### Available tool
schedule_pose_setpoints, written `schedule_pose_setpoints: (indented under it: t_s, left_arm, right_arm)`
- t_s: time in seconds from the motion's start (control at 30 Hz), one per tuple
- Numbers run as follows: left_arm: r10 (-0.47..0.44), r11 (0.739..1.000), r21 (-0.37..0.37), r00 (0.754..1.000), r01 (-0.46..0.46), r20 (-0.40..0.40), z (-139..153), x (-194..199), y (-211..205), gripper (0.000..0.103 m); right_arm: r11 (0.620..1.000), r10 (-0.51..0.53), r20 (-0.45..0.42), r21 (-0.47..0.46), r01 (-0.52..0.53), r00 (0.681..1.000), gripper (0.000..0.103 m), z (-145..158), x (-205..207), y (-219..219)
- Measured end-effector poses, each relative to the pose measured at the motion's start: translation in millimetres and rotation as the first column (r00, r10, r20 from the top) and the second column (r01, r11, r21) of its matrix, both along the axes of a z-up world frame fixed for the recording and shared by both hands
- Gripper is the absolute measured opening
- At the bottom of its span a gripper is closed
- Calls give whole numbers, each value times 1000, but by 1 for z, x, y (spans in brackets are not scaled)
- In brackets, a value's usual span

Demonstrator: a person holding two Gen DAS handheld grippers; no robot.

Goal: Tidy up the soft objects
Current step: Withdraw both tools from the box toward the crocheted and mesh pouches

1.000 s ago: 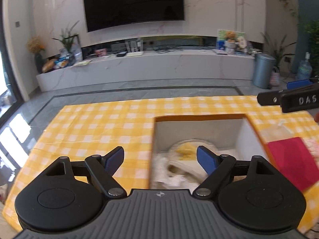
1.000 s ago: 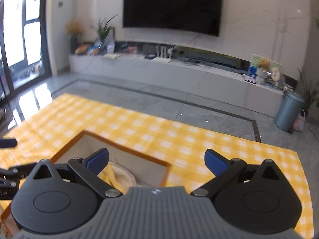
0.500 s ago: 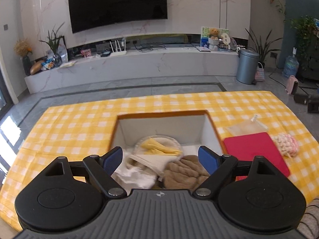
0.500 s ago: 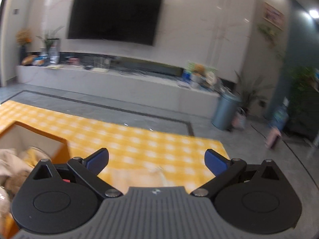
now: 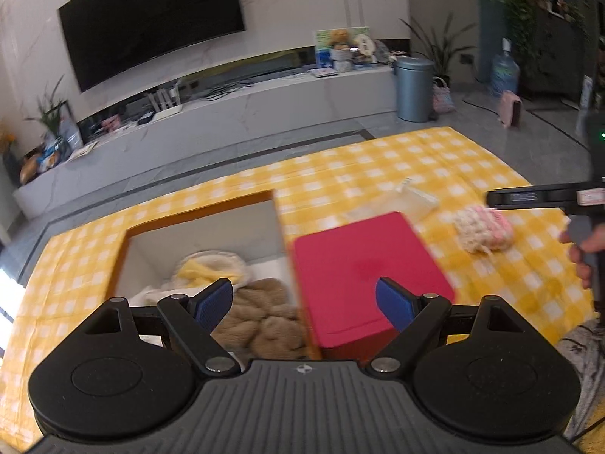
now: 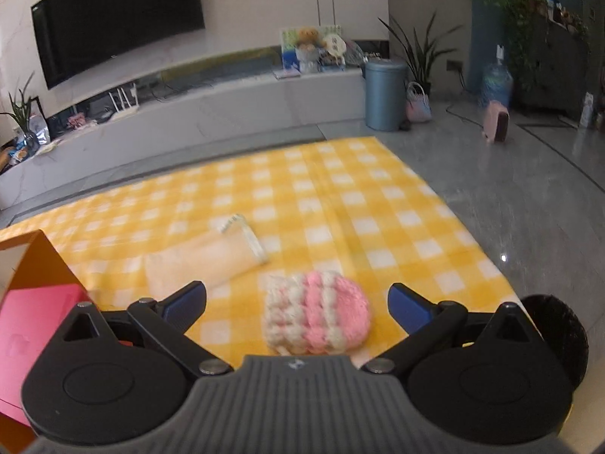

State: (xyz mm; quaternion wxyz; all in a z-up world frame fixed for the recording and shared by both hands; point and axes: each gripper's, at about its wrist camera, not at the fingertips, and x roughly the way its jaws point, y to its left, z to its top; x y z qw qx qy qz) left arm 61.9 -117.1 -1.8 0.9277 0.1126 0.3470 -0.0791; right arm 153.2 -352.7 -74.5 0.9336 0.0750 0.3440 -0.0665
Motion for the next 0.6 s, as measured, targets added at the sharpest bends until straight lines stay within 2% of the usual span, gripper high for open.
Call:
schedule_pose_setpoints:
  t_s: [0.13,0.23,0.47,0.6]
  left_arm:
    - [-41,999,-31,999,40,-33,-2,-1,-26,100]
    - [-73,997,-43,996,70,-55,-3,-2,-46,100]
    - [-136,991,6,989,136,-64,-1,-4,-89,100]
    - [-207,978,2,976,207,-71,-1,1,-109,100]
  right_arm:
    - [998,25,8,-65,-25,1000,100,-3,0,3]
    - [998,23,16,-63,-22,1000,100,-4,-1,-1]
    - [999,-23,-1,-46,23,1000,100,-8,3,-18]
    - [997,-41,-32,-67,39,999,100,-13,4,-24]
